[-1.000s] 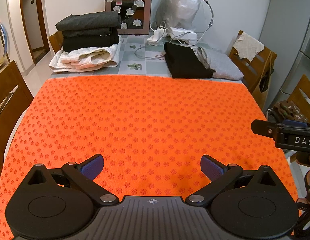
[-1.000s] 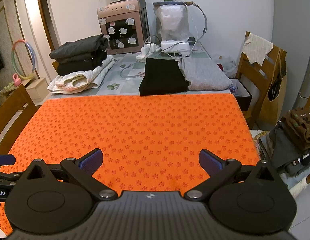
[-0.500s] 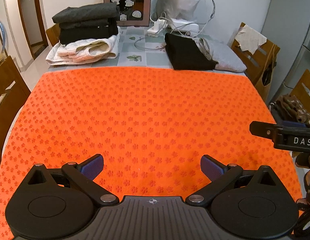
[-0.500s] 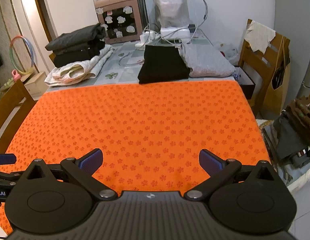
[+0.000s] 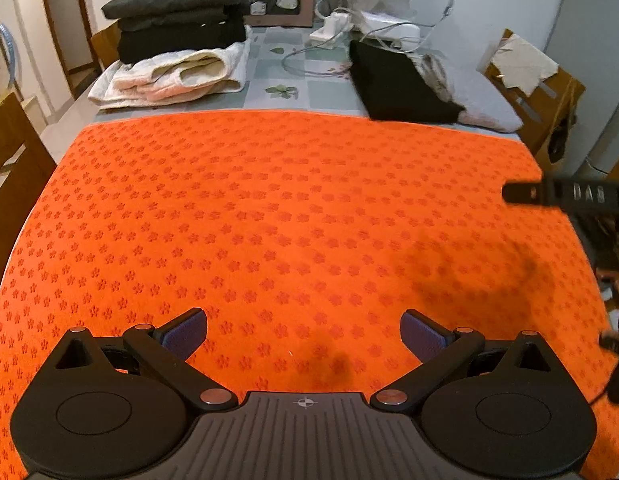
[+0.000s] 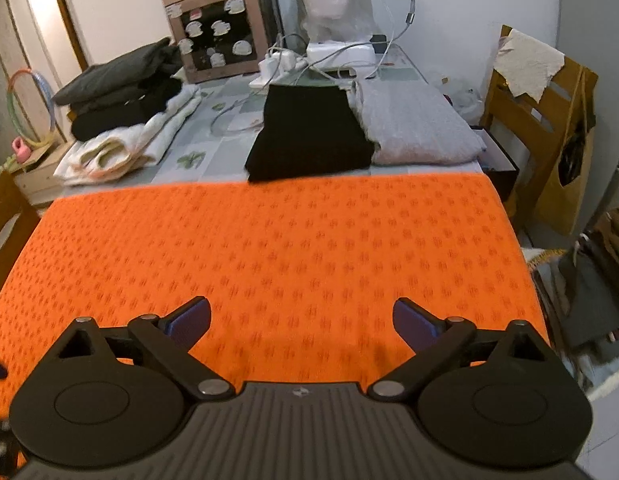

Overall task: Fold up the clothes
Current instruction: 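Reach the right gripper to the folded grey sweater and grasp it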

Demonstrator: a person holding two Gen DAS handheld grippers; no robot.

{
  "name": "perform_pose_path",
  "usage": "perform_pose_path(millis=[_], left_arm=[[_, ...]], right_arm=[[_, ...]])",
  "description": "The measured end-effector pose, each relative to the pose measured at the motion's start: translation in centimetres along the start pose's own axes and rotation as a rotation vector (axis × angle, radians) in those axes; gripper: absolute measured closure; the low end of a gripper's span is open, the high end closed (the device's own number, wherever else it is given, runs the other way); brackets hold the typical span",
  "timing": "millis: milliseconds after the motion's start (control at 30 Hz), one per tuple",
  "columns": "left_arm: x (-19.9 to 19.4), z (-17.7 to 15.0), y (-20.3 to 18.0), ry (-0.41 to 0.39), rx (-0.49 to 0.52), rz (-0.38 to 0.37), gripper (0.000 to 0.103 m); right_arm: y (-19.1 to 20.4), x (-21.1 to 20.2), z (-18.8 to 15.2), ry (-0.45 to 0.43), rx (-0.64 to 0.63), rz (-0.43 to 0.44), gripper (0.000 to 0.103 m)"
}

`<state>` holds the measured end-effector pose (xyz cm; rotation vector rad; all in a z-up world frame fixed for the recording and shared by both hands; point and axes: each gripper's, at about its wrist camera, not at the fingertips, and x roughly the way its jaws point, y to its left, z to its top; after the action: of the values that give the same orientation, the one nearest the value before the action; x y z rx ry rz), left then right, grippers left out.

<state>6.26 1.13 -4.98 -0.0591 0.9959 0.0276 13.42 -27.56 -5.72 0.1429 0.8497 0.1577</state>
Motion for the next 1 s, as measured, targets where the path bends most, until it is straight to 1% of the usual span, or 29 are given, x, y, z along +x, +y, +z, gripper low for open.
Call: perform_pose_path(millis=[133,233,367,567,667,733,900,933,1000], left_arm=[[1.3,0.7,0.4,0.018,-0.009,0.010,0.001],[2.2,1.2,0.6,0.033,-0.014,0.015,0.001],[3.5,1.8,0.8,0.052,-0.021,0.022,0.001],[5.0,2.7,0.8,0.068,-0.015,0.028,0.001],[5.5,3.2,0.7,0.066,-0.011,0.034,0.001],[5.7,3.5,0.7,0.065,-0.010,0.034,0.001],[6.1,3.9,0.8,0.064,-0.011,0.037,0.001],[6.2,3.9,0.8,0.064,-0.010,0.037,0.001],[6.2,3.9,0.7,0.062,-0.007,0.036,0.001]], right_arm=[[-1.0,3.4,3.2,-0.019,0.005,-0.010,0.006],[-2.0,6.0,5.6,-0.040,-0.006,-0.037,0.012],[-3.5,9.6,8.7,-0.062,-0.027,-0.084,0.017],[-5.8,15.4,12.8,-0.075,-0.081,-0.180,0.018],[-7.2,18.2,14.3,-0.053,-0.073,-0.216,0.018],[-7.8,19.7,15.1,-0.045,-0.073,-0.225,0.018],[-8.1,22.6,16.3,-0.023,-0.142,-0.275,0.018],[-8.1,23.0,16.3,-0.022,-0.159,-0.289,0.020],[-8.4,23.3,16.5,-0.030,-0.166,-0.306,0.032]])
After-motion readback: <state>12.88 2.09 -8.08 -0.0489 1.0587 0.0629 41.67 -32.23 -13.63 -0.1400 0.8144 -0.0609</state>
